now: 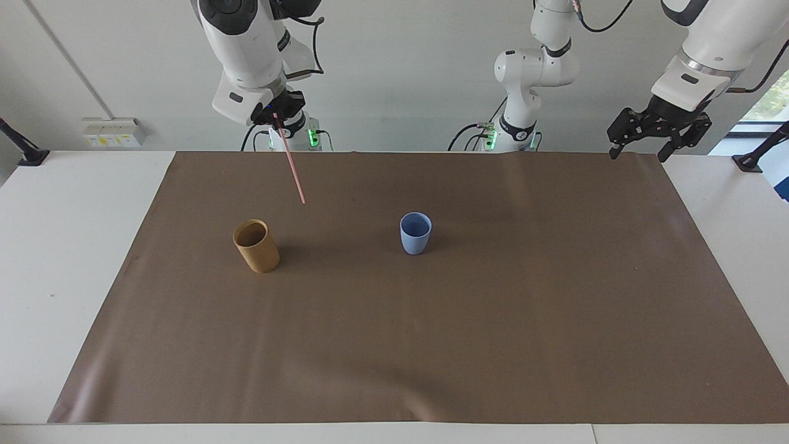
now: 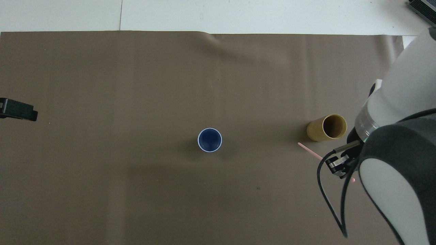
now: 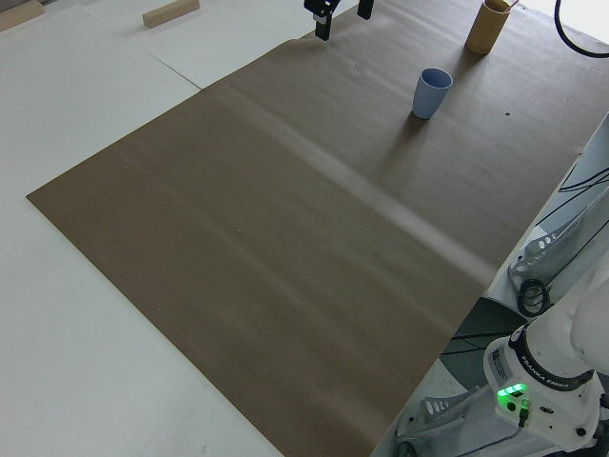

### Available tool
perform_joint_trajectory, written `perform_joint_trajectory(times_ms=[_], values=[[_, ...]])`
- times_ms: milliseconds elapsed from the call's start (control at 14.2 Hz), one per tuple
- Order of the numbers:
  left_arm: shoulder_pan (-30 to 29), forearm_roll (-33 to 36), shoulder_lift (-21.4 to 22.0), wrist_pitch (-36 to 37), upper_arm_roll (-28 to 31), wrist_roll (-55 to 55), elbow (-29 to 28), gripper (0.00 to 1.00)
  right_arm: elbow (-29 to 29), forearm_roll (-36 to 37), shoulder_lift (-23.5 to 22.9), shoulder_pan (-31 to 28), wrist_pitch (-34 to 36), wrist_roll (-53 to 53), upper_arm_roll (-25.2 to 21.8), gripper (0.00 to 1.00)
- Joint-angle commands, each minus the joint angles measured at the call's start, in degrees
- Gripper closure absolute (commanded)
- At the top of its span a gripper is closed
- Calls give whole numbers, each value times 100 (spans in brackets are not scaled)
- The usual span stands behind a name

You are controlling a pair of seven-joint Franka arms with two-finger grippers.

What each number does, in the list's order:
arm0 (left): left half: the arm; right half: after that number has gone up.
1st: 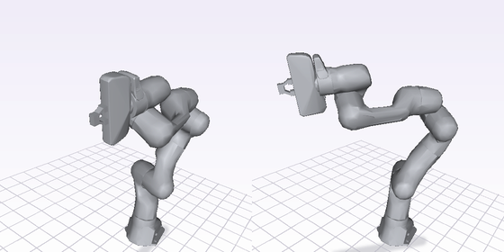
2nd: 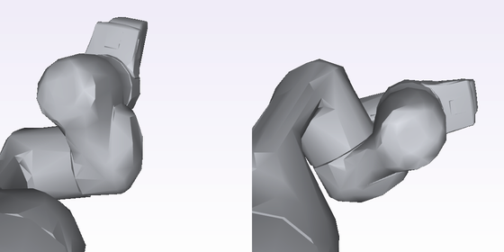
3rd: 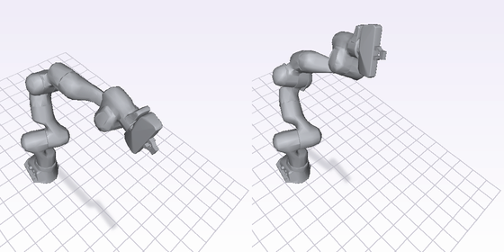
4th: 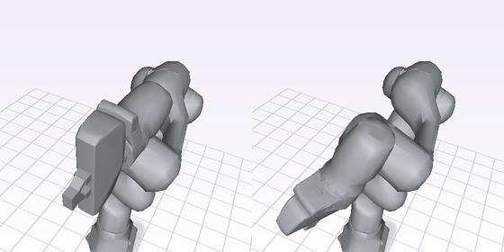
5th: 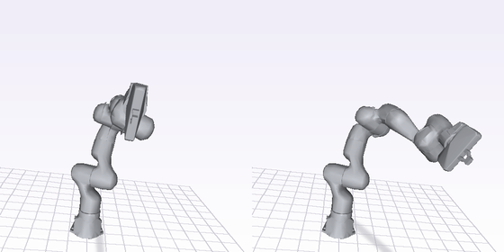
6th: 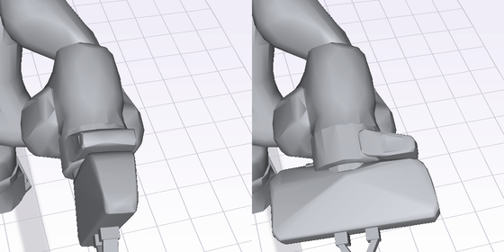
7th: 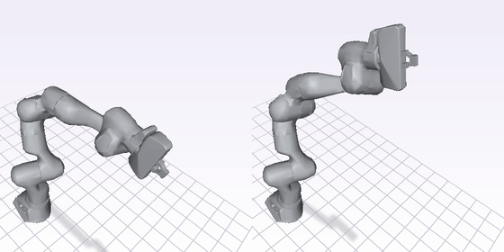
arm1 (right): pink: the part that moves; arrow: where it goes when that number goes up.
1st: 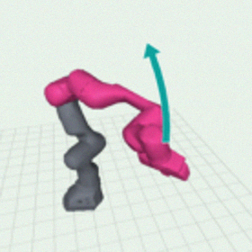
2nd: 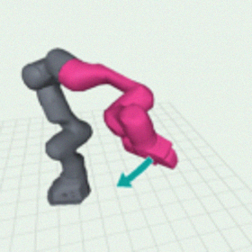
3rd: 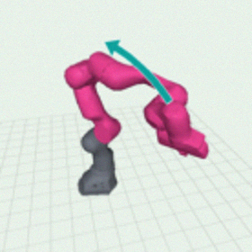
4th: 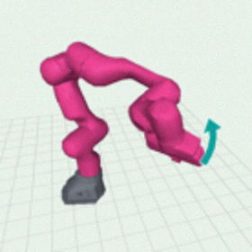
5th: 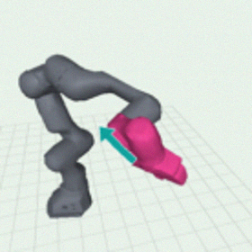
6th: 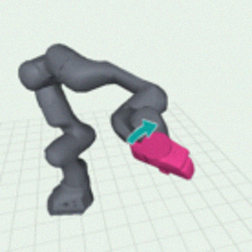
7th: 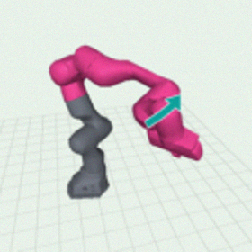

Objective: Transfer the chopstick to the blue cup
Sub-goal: 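Carry the pink stick over the blue-lined cup with the right gripper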

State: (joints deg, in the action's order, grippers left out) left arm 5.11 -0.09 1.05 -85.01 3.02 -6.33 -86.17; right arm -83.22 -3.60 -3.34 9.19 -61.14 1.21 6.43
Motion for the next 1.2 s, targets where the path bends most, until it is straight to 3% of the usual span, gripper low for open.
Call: perform_joint_trajectory(times_ms=[0, 493, 845, 1127], values=[[-80, 79, 44, 117, -73, 0, 56, 0, 16, -482, -201, 388, -160, 1140, 16, 100], [-80, 79, 44, 117, -73, 0, 56, 0, 16, -2204, -395, 548, -1443, 3515, 16, 100], [-80, 79, 44, 117, -73, 0, 56, 0, 25, -2504, -869, 1172, -2313, 4720, 33, 100], [-80, 79, 44, 117, -73, 0, 56, 0, 16, -2522, -905, 1392, -2701, 4871, 69, 100]])
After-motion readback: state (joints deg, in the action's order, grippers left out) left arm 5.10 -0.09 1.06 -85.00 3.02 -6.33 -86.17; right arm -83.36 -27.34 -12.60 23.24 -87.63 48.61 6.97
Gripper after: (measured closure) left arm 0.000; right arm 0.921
